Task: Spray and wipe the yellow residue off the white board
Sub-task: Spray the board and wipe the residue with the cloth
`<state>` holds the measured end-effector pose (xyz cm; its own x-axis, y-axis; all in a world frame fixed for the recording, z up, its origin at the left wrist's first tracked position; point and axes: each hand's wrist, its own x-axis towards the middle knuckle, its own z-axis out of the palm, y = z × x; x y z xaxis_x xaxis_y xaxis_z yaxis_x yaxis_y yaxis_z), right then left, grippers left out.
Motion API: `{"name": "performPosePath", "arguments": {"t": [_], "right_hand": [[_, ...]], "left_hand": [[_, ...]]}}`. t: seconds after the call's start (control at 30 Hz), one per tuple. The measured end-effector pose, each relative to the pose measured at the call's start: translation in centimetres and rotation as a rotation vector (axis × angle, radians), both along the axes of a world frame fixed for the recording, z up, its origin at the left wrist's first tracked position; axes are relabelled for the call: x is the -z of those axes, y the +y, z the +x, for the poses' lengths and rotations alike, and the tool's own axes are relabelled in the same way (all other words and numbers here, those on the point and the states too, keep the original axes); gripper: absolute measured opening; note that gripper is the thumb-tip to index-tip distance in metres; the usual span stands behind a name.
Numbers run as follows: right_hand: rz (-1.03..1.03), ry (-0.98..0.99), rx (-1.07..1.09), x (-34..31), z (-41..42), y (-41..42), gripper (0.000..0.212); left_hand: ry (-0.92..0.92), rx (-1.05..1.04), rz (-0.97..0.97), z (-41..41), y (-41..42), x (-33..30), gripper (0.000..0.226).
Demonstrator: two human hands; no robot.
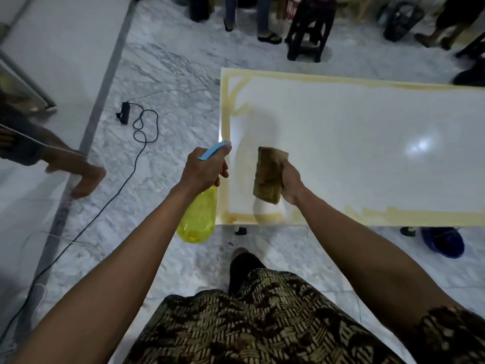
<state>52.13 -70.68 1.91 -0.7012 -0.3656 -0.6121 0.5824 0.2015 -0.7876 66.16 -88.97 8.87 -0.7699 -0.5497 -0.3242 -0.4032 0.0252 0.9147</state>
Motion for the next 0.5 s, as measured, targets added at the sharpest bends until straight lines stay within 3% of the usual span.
{"name": "performPosePath", "arguments": {"t": [0.1, 0.33, 0.5], "right_hand": [[0.001, 0.003, 0.043, 0.1, -2.8, -1.3, 0.042], [0.245, 0.271, -0.132, 0.8, -13.4, -7.1, 0.038], [0.4, 0.586, -0.25, 2.7, -23.5, -13.7, 0.033]], "left_hand": [[0.007, 0.006, -0.004, -1.3, -0.8, -0.3, 0.057], [-0.03, -0.034, 0.027, -8.3, -4.1, 0.4, 0.059], [-0.074, -0.11, 0.013, -14.7, -8.0, 1.1, 0.06]]}}
